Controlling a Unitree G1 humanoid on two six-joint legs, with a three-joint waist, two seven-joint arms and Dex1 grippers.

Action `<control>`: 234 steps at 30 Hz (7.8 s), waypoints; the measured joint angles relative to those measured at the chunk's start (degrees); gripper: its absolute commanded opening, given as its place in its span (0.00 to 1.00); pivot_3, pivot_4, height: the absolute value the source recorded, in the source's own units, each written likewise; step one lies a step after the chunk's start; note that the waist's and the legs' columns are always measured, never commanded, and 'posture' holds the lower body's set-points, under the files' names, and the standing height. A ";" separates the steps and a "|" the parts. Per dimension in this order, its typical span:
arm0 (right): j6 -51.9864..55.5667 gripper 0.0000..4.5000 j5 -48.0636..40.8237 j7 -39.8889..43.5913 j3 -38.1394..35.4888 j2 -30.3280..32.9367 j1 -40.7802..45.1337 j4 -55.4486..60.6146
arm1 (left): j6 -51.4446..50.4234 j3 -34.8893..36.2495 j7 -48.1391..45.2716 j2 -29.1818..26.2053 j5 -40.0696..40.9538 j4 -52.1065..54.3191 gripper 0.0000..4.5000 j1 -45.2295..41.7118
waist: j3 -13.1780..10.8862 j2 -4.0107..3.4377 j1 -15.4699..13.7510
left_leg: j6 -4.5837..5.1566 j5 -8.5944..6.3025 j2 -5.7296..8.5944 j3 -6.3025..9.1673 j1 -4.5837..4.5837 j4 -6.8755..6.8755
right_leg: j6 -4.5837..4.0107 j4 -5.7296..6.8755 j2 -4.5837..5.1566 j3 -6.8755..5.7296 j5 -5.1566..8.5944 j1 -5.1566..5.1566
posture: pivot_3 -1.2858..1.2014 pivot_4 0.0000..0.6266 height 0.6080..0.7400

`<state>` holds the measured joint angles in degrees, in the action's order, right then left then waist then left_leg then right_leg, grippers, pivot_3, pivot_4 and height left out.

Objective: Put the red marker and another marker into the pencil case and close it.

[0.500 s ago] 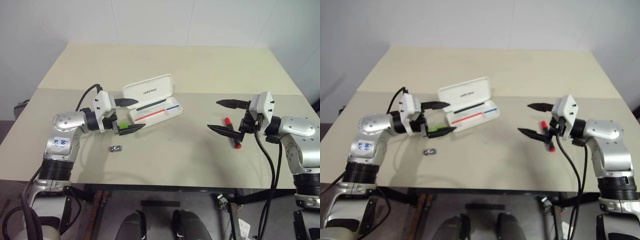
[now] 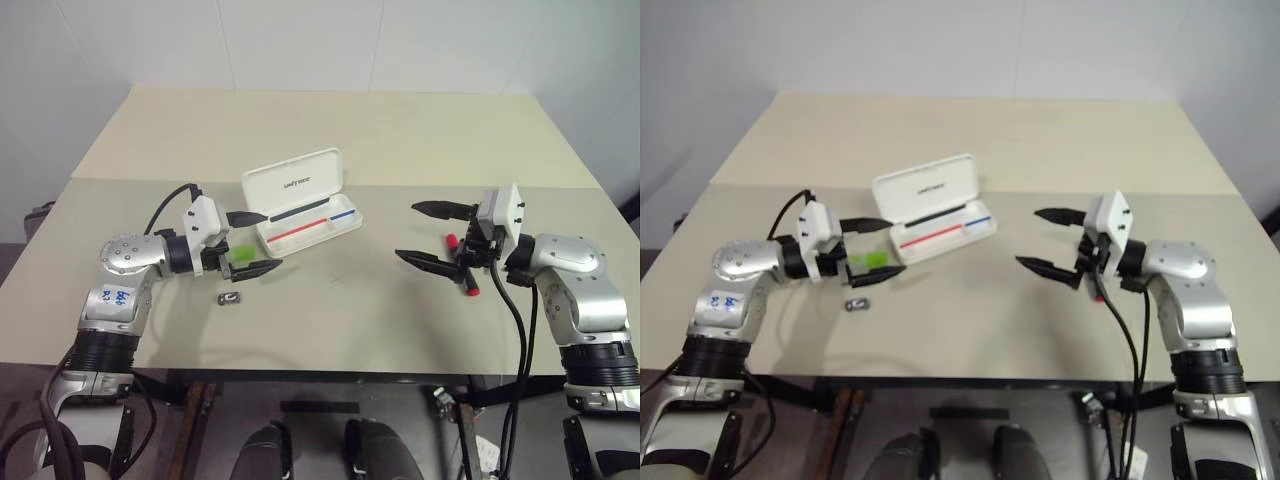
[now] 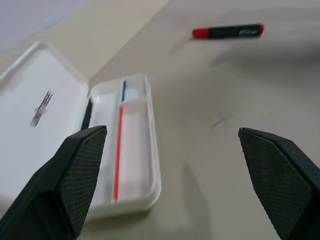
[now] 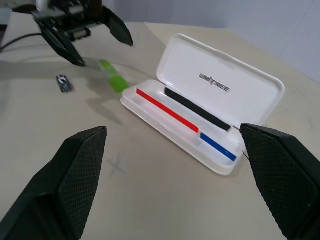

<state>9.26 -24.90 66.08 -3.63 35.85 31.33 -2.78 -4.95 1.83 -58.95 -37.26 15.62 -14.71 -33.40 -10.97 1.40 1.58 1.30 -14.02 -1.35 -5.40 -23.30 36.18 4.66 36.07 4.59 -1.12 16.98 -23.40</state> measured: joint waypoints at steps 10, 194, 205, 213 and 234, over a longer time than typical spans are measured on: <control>2.24 1.00 -1.80 -1.04 3.17 -3.83 0.85 6.73 | -1.30 -1.15 1.74 -0.28 -2.81 -3.34 0.99 0.14 | 0.00 0.01 -0.16 | -0.01 -0.03 0.02 0.00 -0.03 -0.01 | -0.01 -0.04 0.05 -0.02 0.00 -0.01 | 0.52 0.24 1.00; 42.02 1.00 1.36 -26.80 -0.30 10.68 -8.07 19.47 | -10.07 -2.84 -8.59 1.42 6.65 17.67 1.00 3.72 | 0.02 0.04 -0.07 | -0.04 -0.09 -0.06 -0.01 -0.05 -0.03 | -0.12 -0.10 0.04 0.08 0.04 -0.06 | 0.52 0.24 1.00; 51.98 1.00 4.86 -41.12 -1.76 4.34 -7.64 19.48 | -8.62 -3.51 -7.35 2.81 6.06 15.98 1.00 2.16 | 0.02 0.04 -0.08 | -0.03 -0.08 -0.06 -0.03 -0.06 0.01 | -0.10 -0.07 -0.04 0.08 0.03 -0.04 | 0.52 0.24 1.00; 51.92 1.00 7.14 -45.17 -1.66 1.18 -7.22 16.14 | -10.81 -2.44 -4.44 2.85 7.62 18.88 1.00 2.45 | 0.02 0.04 -0.08 | -0.02 -0.08 -0.05 -0.04 -0.08 0.01 | -0.08 -0.08 -0.08 0.07 0.02 -0.05 | 0.52 0.24 1.00; 48.71 0.48 9.08 -45.08 -1.23 0.12 -5.44 8.13 | -13.94 0.33 -4.75 0.59 12.06 22.72 1.00 3.63 | 0.03 0.04 -0.04 | -0.02 -0.06 -0.05 -0.06 -0.04 0.06 | -0.06 -0.04 -0.12 0.09 0.01 0.00 | 0.52 0.24 1.00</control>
<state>57.96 -15.82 21.00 -4.86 35.97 25.89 5.35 -18.90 2.16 -63.70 -36.68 27.68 8.02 -29.77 -10.95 1.44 1.54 1.28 -14.08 -1.41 -5.46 -23.33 36.24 4.61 36.03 4.46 -1.03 16.99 -23.41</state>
